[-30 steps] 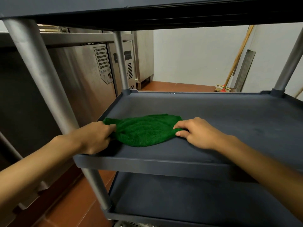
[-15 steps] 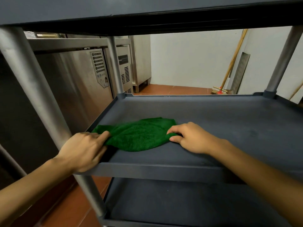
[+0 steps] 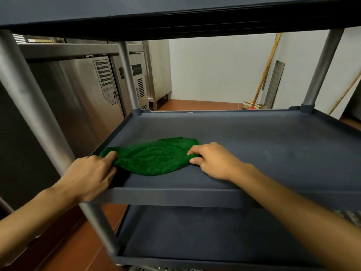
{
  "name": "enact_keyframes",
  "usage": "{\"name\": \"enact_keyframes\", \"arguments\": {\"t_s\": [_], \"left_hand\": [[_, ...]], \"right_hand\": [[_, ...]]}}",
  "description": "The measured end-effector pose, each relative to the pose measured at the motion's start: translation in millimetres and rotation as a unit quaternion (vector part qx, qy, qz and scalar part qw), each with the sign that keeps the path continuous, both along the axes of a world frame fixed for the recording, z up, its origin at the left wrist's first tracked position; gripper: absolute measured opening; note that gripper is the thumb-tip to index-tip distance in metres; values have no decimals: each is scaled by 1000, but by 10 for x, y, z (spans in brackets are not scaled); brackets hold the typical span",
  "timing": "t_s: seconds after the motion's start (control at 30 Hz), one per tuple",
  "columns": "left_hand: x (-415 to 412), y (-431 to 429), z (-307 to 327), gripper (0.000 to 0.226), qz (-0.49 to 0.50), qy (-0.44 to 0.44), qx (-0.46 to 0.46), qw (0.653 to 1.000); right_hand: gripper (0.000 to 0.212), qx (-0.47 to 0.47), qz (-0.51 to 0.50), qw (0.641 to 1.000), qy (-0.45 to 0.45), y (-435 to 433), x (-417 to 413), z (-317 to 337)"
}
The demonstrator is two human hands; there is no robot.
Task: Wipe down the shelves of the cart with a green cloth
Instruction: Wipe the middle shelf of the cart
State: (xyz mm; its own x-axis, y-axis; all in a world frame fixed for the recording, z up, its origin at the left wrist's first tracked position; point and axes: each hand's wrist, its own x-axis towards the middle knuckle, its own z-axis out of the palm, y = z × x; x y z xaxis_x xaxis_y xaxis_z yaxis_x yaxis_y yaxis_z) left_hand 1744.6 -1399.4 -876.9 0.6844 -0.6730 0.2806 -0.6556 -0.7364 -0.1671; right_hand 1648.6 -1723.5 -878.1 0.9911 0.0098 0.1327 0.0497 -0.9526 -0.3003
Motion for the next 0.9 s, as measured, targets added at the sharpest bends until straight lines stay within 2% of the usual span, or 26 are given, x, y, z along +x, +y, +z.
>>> {"name": "enact_keyframes", "arguments": {"t_s": [0.23,0.67,0.9], "left_hand": [[-276,58,77,17,16,33,1,999],[-657,-210,111,11,36,48,-22,998],[-779,-423,-67,13,-6,27,-41,999]], "right_hand": [[31,-2,25,1000,-2,-23,-102,-1],[29,23,51,998,-13,-342,-180,-18],[29,8,47,999,-22,-649,-308,-2]]}}
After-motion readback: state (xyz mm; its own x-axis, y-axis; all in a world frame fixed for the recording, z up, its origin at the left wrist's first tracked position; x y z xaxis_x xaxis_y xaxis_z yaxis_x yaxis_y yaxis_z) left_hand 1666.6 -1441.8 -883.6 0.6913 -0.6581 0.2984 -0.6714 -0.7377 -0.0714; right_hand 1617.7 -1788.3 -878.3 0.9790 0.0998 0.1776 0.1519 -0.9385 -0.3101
